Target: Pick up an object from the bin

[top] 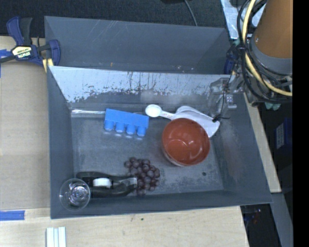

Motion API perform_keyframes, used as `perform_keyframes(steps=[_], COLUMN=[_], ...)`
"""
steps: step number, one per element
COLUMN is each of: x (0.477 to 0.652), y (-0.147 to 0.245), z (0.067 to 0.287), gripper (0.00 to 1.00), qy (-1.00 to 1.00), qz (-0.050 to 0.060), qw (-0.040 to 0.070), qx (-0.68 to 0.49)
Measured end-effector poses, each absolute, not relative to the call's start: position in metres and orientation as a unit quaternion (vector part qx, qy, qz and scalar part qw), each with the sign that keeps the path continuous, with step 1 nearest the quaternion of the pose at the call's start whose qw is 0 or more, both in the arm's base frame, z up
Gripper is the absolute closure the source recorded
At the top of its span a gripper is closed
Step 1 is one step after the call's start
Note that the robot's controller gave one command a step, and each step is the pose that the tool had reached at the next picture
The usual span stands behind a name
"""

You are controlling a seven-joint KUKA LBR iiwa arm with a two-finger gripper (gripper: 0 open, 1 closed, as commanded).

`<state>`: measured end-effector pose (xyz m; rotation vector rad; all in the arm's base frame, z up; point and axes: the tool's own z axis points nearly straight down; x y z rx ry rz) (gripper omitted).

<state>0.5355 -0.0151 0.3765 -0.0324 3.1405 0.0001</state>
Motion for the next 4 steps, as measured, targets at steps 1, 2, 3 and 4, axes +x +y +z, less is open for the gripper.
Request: perform_keyframes(steps=[1,2,3,4], x=[0.533,0.551,0.545,0.556], y=[-0.003,-0.008,-0.003,0.003], z=[0.313,0.323,0.311,0.316], gripper=[1.0,1.0,1.0,1.0], qy=[0.998,0.993,0.996,1.0], qz=[0.0,-0.001,-0.001,0.0], qw=[-0.001,0.005,0.007,0.007], qx=[0.062,-0.121,-0.086,-0.028])
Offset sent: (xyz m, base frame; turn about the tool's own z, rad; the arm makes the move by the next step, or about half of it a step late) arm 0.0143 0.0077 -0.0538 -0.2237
